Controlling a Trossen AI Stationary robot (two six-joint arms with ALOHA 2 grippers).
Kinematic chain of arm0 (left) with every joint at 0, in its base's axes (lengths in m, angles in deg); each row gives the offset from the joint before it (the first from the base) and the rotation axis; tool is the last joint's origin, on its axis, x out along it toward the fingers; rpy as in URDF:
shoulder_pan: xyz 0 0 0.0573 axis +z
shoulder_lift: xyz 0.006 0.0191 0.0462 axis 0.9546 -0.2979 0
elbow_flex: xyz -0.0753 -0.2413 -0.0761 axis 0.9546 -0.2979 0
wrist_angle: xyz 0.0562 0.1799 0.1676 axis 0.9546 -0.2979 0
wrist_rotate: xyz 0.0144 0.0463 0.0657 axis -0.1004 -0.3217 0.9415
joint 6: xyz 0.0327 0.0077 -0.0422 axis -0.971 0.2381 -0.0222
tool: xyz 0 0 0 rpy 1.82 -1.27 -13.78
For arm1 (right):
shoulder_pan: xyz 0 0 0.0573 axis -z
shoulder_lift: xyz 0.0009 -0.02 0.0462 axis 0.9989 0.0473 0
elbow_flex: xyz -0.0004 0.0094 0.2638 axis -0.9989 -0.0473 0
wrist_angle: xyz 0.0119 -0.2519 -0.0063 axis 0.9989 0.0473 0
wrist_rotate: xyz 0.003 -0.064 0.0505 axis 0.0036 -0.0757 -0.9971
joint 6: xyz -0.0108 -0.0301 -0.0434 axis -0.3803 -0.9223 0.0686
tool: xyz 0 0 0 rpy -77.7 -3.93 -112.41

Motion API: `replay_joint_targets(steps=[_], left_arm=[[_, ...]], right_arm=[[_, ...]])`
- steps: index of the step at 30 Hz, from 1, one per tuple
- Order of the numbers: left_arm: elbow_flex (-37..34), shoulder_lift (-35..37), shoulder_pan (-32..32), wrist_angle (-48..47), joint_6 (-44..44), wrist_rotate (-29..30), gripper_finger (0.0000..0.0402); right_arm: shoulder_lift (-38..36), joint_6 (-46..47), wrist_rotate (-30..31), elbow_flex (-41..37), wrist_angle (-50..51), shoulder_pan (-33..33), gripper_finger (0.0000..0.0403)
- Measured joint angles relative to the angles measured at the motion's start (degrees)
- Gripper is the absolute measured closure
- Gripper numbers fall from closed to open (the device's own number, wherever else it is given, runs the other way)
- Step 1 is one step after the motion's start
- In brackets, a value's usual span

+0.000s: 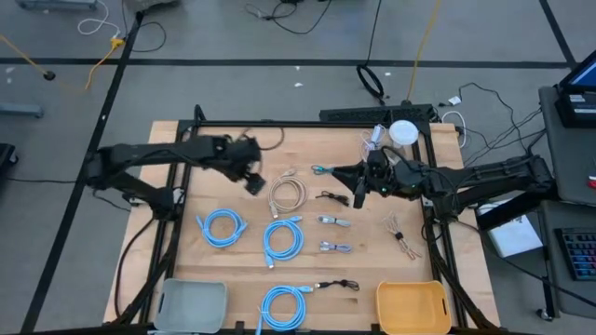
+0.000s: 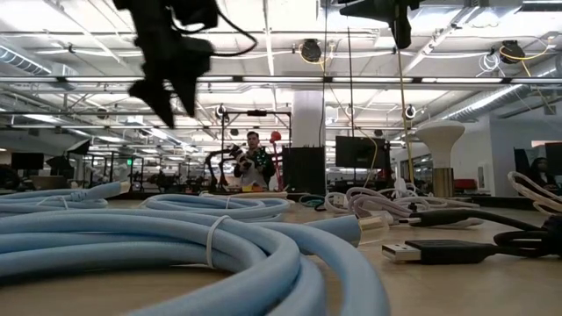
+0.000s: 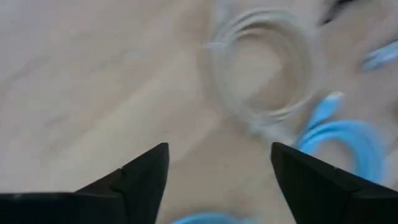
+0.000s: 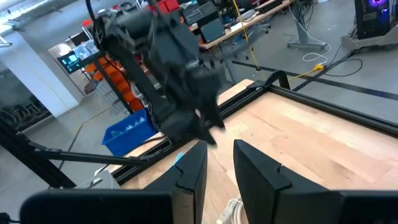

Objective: Pick & Place USB Port
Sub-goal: Put the brown HDMI cable into the gray bin

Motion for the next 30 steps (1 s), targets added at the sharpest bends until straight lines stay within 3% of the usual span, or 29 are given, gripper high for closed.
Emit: replay_joint_targets(steps=[3, 9, 21, 30], left_arm=[[-0.04, -4.52, -1.5, 7.89, 0.71, -0.1, 0.0161], [-0.06, -11.43, -0.39, 9.32, 3.04, 2.76, 0.021], [-0.12, -18.62, 0.13, 15.06, 5.15, -0.97, 0.0151], [-0.12, -18.56, 0.9, 16.44, 3.75, 0.63, 0.0189]], right_arm=[[-0.01, 0.0, -0.02, 0.0, -0.02, -0.02, 0.0327], [0.0, 0.0, 0.16, 0.0, 0.01, -1.55, 0.0327], [0.0, -0.24, 0.31, 0.0, 0.17, -2.64, 0.0327], [0.0, -0.63, 0.42, 0.0, 0.14, -3.32, 0.0327]])
